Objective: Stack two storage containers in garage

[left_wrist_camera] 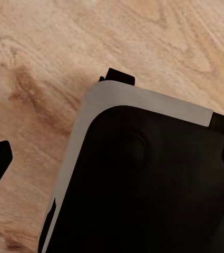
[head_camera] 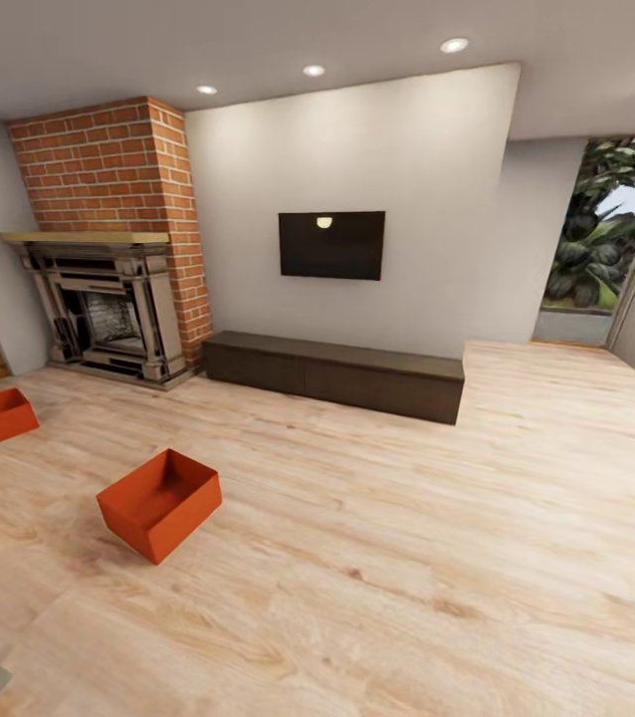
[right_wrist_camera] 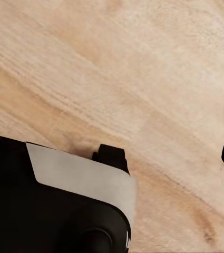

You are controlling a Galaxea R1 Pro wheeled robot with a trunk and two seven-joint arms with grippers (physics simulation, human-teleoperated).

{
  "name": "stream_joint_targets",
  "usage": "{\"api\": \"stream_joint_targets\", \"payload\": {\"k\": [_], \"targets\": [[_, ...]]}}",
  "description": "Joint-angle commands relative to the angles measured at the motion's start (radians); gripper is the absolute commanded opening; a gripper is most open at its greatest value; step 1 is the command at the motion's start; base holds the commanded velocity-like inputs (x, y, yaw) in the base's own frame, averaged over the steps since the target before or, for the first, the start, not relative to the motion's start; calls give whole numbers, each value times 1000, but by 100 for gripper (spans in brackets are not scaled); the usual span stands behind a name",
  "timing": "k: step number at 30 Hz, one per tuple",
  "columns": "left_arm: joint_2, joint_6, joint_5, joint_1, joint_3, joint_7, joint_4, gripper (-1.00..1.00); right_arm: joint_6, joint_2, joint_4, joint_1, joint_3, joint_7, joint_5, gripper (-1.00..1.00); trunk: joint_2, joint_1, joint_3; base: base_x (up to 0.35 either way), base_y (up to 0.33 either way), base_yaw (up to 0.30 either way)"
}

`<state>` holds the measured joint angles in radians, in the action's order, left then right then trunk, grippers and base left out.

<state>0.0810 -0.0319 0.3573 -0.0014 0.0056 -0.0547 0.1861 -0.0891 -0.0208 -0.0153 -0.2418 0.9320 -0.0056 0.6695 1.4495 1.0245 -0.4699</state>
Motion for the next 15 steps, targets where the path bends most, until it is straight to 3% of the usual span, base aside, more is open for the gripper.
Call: {"api": "stream_joint_targets", "payload": {"k": [1, 15], "targets": [[0, -3, 6, 0, 1, -4, 1, 100, -4, -1, -2, -1, 8, -1, 8, 100, 0, 1, -1, 326, 0, 0], [0, -3, 6, 0, 1, -4, 1, 100, -3, -1, -2, -1, 8, -1, 9, 100, 0, 1, -1, 326, 0, 16]]}}
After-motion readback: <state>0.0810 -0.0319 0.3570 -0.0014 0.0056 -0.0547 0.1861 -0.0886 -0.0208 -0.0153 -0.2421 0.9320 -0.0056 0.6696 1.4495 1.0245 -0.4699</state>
